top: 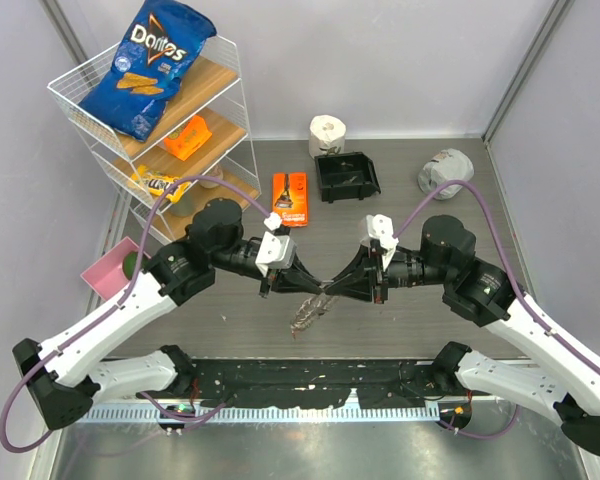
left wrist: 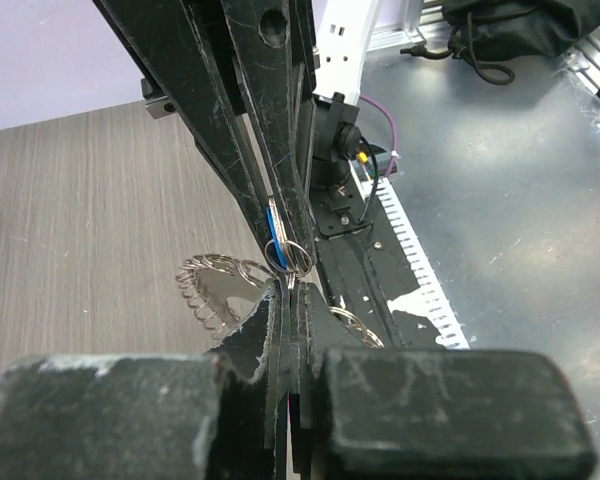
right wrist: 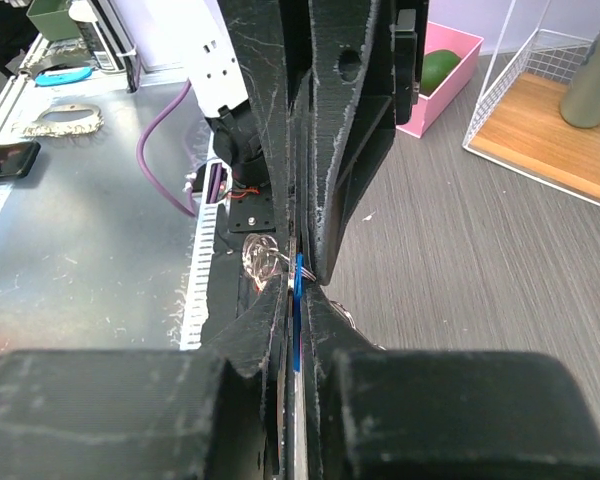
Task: Remove the keys from the keyring
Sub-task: Remove the key from the keyring.
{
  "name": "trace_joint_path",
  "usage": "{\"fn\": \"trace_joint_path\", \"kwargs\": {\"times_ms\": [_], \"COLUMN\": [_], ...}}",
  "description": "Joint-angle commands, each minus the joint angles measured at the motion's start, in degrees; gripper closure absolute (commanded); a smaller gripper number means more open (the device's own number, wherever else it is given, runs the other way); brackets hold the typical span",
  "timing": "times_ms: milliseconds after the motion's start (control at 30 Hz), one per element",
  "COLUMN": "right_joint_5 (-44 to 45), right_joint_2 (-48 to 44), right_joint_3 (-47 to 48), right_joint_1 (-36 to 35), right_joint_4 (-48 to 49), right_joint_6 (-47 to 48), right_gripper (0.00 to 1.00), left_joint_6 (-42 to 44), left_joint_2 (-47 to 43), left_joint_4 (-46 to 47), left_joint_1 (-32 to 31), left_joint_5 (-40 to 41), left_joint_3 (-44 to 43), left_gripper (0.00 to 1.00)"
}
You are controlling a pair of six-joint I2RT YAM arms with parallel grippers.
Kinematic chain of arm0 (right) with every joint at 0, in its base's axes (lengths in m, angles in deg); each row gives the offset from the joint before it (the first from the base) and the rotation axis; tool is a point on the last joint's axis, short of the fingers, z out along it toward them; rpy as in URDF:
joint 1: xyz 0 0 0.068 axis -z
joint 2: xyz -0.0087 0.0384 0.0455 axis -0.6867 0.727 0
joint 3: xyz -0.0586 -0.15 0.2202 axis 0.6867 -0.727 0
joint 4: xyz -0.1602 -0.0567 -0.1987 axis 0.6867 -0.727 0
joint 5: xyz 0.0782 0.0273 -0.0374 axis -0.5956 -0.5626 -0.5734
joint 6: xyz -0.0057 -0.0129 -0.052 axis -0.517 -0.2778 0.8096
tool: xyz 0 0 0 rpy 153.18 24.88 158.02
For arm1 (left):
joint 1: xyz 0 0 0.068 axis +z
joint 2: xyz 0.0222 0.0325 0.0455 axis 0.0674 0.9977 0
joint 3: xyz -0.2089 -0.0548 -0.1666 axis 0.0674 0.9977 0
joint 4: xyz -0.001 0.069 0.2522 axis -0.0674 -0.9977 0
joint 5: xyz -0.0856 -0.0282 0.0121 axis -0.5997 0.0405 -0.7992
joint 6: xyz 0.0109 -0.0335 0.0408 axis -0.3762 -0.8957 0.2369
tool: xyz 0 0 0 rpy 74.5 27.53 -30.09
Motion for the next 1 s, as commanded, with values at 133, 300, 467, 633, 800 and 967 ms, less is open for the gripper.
{"fn": "trace_joint_path", "kwargs": {"times_ms": [133,300,467,633,800,967], "right_joint_5": [1.9,4.4,4.4,2.5,0.6,-2.2], "right_joint_2": [-2.8,-6.0,-7.9,-9.0,-9.6,-10.3], "right_joint_3": [1.5,-1.2,-3.6,-6.4,-9.9,-13.4], "right_joint_1": [0.1,0.1,0.1,0.0,0.1,0.1], "right_joint_4": [2.9,1.8,2.0,4.7,9.9,17.0], "right_joint_6": [0.0,0.3,-0.4,-2.2,-5.9,-10.0], "right_gripper": [0.95,0.88,0.83,0.83,0.58,0.55], "left_joint_6": [3.4,3.5,3.9,4.8,5.8,6.9], "left_joint_2": [-2.0,-5.2,-6.9,-7.8,-8.9,-10.5], "left_joint_4": [-4.9,-4.6,-4.6,-5.1,-5.1,-4.7], "left_joint_1": [-0.7,-0.9,-1.5,-2.3,-3.5,-4.4], "left_joint_5": [4.7,6.2,6.7,8.5,8.7,8.3], "left_joint_3": [-2.2,-0.2,0.5,1.0,1.6,3.0], "left_gripper": [1.0,1.0,1.0,1.0,1.0,1.0]}}
